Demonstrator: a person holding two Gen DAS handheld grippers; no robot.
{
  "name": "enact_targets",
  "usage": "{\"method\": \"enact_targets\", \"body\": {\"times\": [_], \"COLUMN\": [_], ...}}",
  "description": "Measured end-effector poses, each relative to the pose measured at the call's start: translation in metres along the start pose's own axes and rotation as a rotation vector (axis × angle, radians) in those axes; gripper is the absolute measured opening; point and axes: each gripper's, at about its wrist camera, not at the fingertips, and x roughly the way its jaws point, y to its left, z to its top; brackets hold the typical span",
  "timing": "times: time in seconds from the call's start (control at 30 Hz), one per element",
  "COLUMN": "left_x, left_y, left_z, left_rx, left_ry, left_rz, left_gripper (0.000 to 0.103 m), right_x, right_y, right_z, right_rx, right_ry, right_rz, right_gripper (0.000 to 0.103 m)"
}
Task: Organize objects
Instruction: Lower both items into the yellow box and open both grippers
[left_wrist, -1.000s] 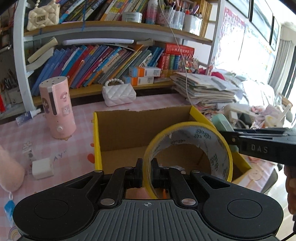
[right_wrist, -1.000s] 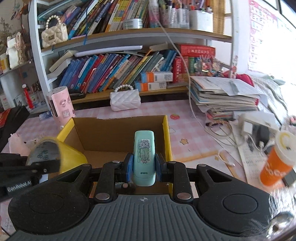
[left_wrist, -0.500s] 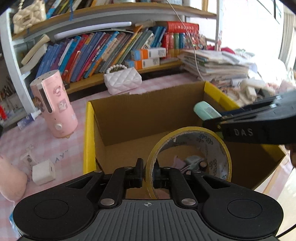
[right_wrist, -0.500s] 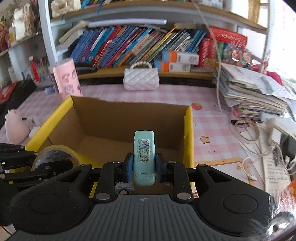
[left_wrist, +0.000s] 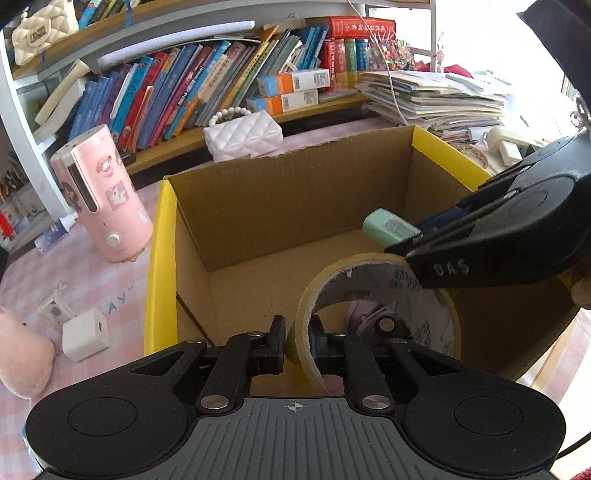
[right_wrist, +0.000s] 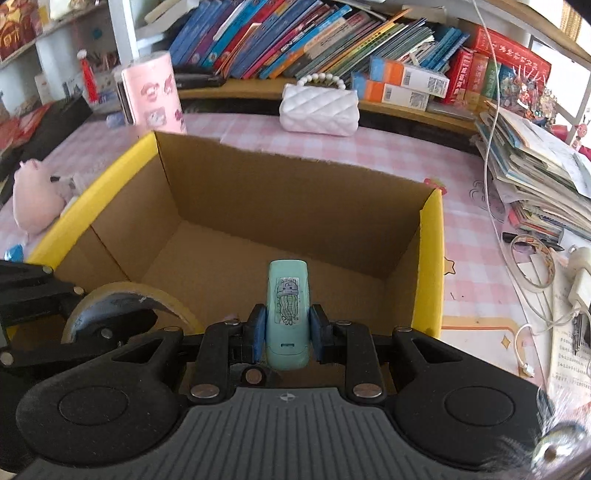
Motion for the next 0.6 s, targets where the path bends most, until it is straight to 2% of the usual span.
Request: {"method": "enact_targets", "body": {"times": [0.2, 0.37, 0.5, 0.57, 0.6], "left_x": [-0.001, -0.009, -0.018, -0.024, -0.028], "left_y": [-0.001, -0.003, -0.003, -0.002, -0.001], "left_z": [0.001, 0.0, 0.001, 0.001, 0.001], "left_rx": [-0.003, -0.014, -0.021, -0.031, -0.04], "left_ry": [0.002, -0.029, -0.061, -0.082, -0.1], "left_rz": [0.004, -0.009, -0.009, 0.002, 0.012], "left_gripper": [0.017, 0.033, 0.04, 0.064, 0.068], "right_x": [0.005, 0.003, -0.004, -0.009, -0.011], "right_y": [0.002, 0.003, 0.003, 0.004, 0.004], "right_z": [-0.001, -0.002, -0.003, -0.005, -0.006], "right_rx": [-0.014, -0.014, -0.001, 0.015, 0.022], "right_ry": [0.031, 0.02, -0.017, -0.035, -0.047], "right_rz": [0.012, 0.009, 0.001, 0.004, 0.005], "right_gripper": [0.023, 0.024, 0.028, 0.034, 0.035]}}
